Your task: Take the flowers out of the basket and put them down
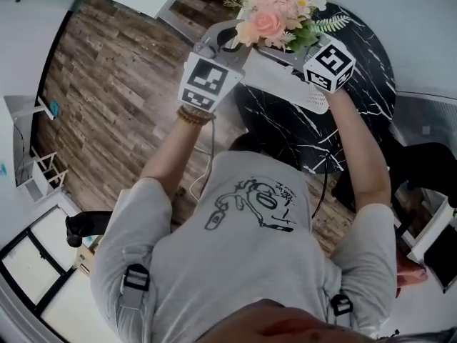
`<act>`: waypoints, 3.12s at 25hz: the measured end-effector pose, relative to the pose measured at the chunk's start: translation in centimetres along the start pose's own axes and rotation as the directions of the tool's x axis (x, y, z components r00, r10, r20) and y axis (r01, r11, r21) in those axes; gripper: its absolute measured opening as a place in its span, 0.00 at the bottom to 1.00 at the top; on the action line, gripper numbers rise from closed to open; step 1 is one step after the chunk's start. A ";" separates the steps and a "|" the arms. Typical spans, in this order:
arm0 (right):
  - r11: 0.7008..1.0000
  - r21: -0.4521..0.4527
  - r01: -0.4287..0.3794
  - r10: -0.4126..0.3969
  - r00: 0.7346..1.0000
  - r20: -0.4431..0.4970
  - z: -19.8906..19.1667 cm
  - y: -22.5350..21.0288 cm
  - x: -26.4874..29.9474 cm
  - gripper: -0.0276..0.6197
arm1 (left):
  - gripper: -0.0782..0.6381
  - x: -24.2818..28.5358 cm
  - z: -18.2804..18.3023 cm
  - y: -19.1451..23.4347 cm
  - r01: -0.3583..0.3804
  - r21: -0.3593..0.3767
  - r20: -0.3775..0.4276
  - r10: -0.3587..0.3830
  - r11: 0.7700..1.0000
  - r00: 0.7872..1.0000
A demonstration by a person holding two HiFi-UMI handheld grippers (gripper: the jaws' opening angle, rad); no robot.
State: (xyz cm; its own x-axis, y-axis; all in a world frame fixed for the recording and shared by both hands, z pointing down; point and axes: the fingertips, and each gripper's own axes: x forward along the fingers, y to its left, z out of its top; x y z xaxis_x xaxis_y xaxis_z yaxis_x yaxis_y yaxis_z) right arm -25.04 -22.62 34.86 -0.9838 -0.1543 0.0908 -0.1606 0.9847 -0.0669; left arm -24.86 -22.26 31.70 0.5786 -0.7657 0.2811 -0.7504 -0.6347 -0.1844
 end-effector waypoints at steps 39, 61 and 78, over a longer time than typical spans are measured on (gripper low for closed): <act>0.959 0.000 0.283 -0.283 0.959 -0.024 2.4 -1.8 -17.3 0.66 | 0.11 7.9 9.4 -12.9 0.256 0.079 0.114 -0.263 0.964 0.958; 0.838 0.017 0.546 -0.544 0.837 -0.061 0.5 0.4 -36.4 0.66 | 0.11 14.2 14.7 -30.0 0.502 0.141 0.149 -0.520 0.853 0.841; 0.756 0.027 0.654 -0.651 0.755 -0.073 -1.4 2.5 -46.1 0.66 | 0.11 16.9 16.4 -39.4 0.606 0.174 0.134 -0.629 0.776 0.766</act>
State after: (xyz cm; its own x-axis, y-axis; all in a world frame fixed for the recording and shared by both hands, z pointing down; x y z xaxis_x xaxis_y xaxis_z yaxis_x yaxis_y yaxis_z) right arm 19.98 -12.97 31.86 -0.6329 -0.7518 0.1851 -0.7671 0.6413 -0.0180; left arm 19.76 -11.89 28.24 0.9577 -0.2016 0.2052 -0.1760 -0.9749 -0.1366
